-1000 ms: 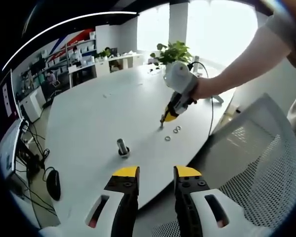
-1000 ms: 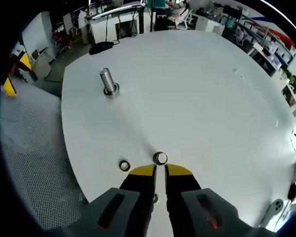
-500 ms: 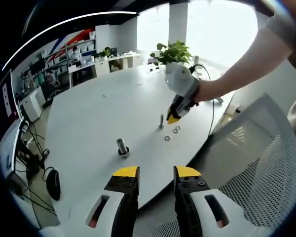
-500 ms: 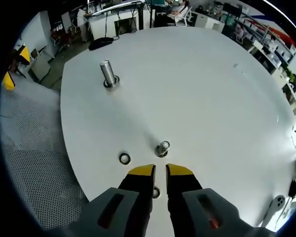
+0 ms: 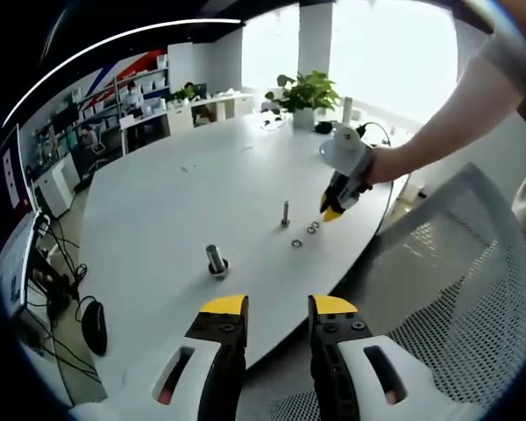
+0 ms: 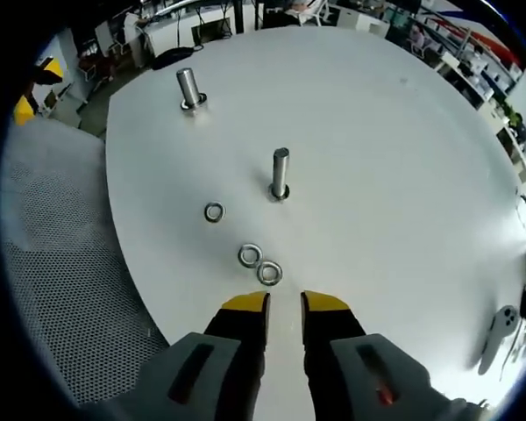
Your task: Place the washer onto the threaded stud by aligning its center hole with the stud, sliding it down to the base, and recovering from edge contact or off-axis alignment until the washer reaches the visible bottom stop.
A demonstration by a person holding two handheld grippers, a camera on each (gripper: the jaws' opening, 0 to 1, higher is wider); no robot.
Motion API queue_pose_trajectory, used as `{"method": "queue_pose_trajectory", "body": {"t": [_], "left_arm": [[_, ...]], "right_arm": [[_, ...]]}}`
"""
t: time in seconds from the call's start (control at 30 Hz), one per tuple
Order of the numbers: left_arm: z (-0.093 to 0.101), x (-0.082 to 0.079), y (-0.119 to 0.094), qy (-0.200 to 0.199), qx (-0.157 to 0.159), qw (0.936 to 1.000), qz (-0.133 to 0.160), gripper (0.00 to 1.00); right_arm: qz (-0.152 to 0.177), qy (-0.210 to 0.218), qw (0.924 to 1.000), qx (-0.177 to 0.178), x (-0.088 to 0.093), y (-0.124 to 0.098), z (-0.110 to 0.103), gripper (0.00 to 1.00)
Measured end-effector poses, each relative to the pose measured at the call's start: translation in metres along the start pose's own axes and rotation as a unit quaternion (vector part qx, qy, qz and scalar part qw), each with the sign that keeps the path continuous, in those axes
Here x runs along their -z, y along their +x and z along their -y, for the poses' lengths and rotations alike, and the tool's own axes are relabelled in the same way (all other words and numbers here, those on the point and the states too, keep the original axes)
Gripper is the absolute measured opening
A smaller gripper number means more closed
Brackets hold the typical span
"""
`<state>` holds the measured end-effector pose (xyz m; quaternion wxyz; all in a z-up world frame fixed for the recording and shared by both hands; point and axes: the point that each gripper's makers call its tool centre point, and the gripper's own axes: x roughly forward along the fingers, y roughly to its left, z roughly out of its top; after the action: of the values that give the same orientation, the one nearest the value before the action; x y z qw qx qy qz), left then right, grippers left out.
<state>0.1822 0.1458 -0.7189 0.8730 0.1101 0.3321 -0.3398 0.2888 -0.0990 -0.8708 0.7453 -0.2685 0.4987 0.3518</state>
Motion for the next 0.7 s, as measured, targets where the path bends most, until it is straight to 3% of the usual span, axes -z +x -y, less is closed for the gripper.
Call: {"method": "queue_pose_trajectory", "body": {"t": [0.27, 0.7], "left_arm": [[0.000, 0.000, 0.000, 0.001, -0.001, 1.0000, -0.002, 0.25], [-0.001, 0.001, 0.000, 0.000, -0.003, 1.0000, -0.002, 0.25]], "right_arm": [[-0.010, -0.006, 0.9999, -0.005, 0.012, -0.001, -0.004, 0.18], [-0.009, -0.029, 0.9991, -0.030, -0.002, 0.006, -0.010, 0.19]]}}
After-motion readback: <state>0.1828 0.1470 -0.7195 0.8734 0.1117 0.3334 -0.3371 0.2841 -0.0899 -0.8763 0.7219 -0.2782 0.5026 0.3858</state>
